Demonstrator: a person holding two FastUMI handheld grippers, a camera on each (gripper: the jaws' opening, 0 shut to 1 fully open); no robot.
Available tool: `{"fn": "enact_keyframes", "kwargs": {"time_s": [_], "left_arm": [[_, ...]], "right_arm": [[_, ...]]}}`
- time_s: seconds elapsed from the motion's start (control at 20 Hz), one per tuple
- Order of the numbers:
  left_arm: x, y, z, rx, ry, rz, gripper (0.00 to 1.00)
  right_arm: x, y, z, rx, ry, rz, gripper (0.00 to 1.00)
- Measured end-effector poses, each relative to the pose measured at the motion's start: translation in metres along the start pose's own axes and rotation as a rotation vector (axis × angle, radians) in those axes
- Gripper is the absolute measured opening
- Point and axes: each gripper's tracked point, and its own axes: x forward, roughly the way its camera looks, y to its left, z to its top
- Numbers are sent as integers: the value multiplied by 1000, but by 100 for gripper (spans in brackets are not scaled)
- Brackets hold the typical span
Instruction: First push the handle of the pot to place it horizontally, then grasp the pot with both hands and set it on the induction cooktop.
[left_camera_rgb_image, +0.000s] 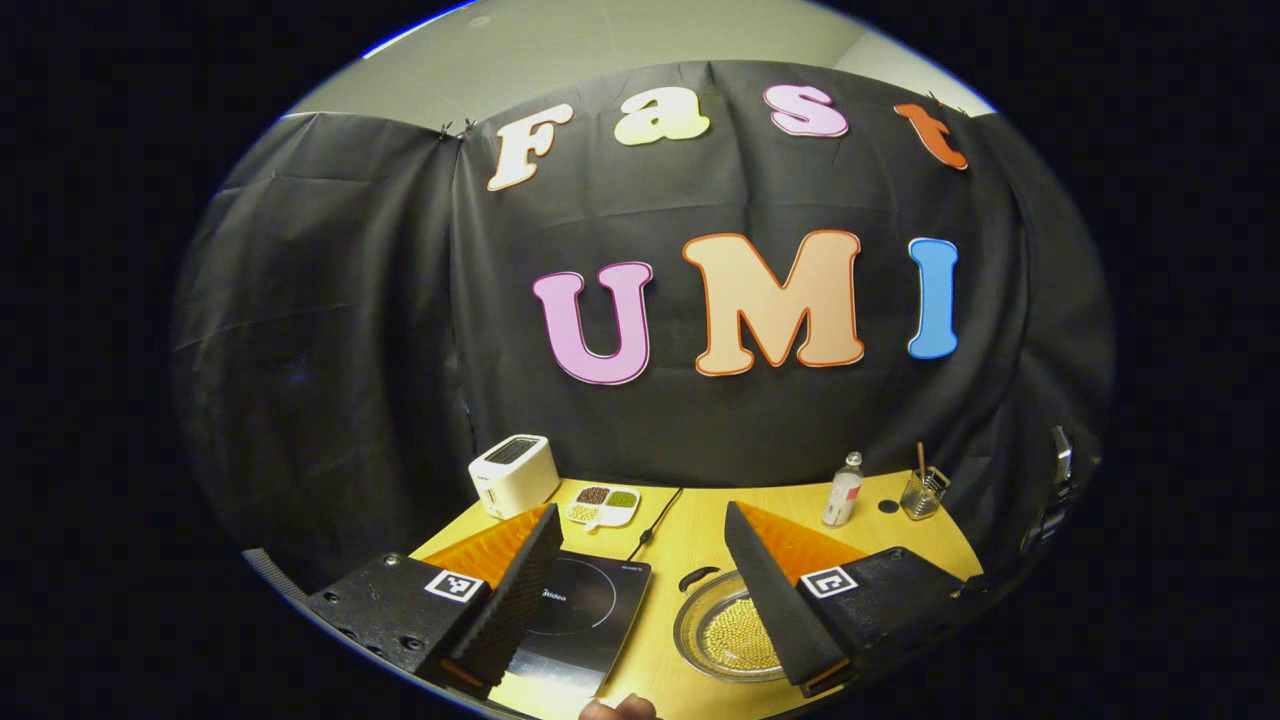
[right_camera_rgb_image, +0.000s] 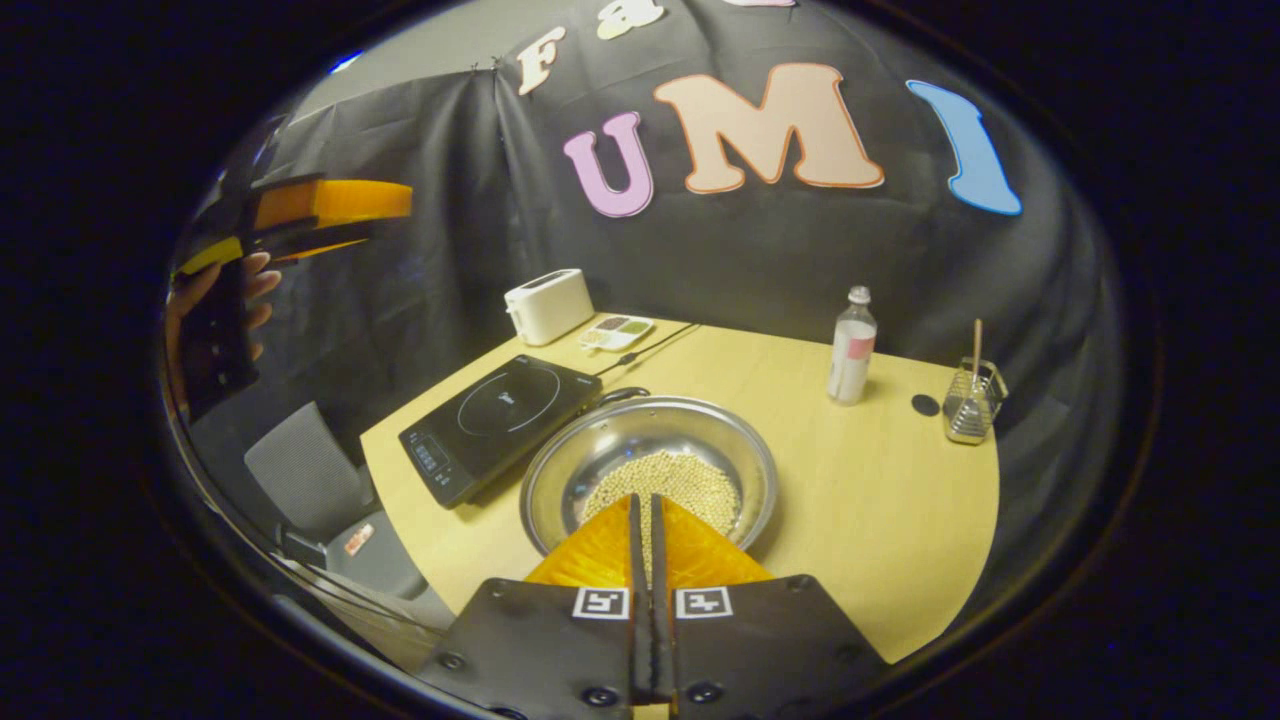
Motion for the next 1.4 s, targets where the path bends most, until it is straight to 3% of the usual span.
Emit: {"fn": "enact_keyframes", "kwargs": {"time_s": [0.25, 0.7, 1.15, 1.4], "left_arm": [[6, -2, -4, 18, 16, 19, 99], [17, -2, -26, 19, 81, 25, 99], [20, -5, -34, 27, 101, 17, 100], [19, -7, -35, 31, 104, 14, 100]], "right_arm": [[15, 8, -32, 7, 69, 78, 3], [33, 25, -101, 29, 252, 197, 0], [40, 23, -142, -27, 378, 208, 3], [41, 11, -137, 0, 364, 178, 3]]}}
